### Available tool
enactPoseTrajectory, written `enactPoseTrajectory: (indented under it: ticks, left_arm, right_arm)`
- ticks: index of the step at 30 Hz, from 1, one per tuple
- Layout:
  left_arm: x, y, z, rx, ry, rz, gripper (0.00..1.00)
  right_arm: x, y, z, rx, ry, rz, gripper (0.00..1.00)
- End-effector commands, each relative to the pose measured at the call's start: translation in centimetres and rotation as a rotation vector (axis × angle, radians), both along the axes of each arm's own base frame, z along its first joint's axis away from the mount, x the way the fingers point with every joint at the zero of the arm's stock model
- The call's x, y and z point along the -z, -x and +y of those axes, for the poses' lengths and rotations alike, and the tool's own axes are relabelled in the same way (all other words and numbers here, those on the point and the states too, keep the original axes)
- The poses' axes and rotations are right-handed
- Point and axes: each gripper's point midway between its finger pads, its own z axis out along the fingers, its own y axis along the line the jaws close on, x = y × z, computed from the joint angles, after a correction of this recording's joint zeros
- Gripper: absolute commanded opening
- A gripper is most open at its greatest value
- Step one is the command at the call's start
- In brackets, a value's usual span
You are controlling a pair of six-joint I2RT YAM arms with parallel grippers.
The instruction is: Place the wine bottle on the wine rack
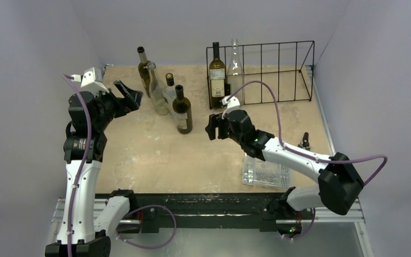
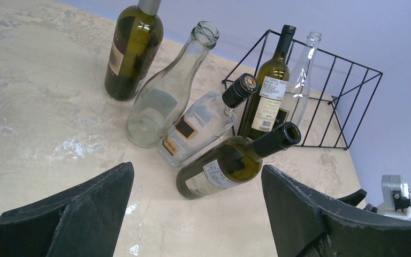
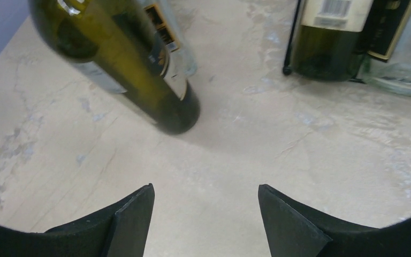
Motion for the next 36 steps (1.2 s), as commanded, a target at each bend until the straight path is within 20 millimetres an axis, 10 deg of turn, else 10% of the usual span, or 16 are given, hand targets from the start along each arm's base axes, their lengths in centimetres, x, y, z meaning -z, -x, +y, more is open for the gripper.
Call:
enactPoseTrajectory:
  ticks: [1,22,36]
  left_arm:
    - [-1.1,-0.1,-0.1,0.005,0.014,-0.044,0.89]
    - [0.4,-1.3,-0.6,0.031,0.024,0.015,0.88]
    - [0.4,-1.5,-0.9,0.054,0.031,0.022,0.91]
  right_arm:
    - [-0.9,1.0,2.7,-0.052,-0.074,-0.031,0.76]
    - [-3.9,-1.1,10.8,-0.137,-0.216,-0.14,0.97]
    - [-5.8,-4.9,12.4,-0.051,-0.193,-0.213,0.98]
